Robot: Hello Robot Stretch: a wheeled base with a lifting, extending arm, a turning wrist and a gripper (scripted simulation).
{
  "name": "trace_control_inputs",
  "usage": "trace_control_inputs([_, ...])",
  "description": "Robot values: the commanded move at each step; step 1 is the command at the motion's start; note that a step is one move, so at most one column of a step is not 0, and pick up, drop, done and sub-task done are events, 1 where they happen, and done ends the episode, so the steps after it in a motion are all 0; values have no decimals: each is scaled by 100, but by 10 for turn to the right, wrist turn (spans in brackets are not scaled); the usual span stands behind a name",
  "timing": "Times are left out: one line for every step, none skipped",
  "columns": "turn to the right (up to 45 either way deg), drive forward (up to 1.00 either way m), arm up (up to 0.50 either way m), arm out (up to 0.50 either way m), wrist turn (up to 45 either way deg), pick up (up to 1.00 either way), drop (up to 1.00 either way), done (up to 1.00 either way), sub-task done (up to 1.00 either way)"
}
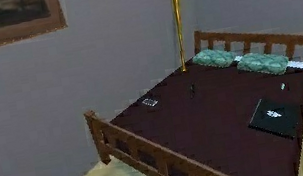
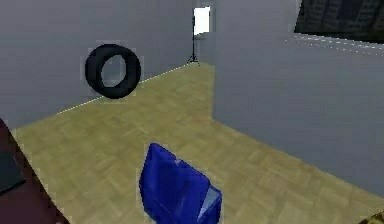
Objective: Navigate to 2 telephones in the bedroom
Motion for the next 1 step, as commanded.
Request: trace_control_inputs([0, 45, 0, 0, 0, 0, 0, 0, 0])
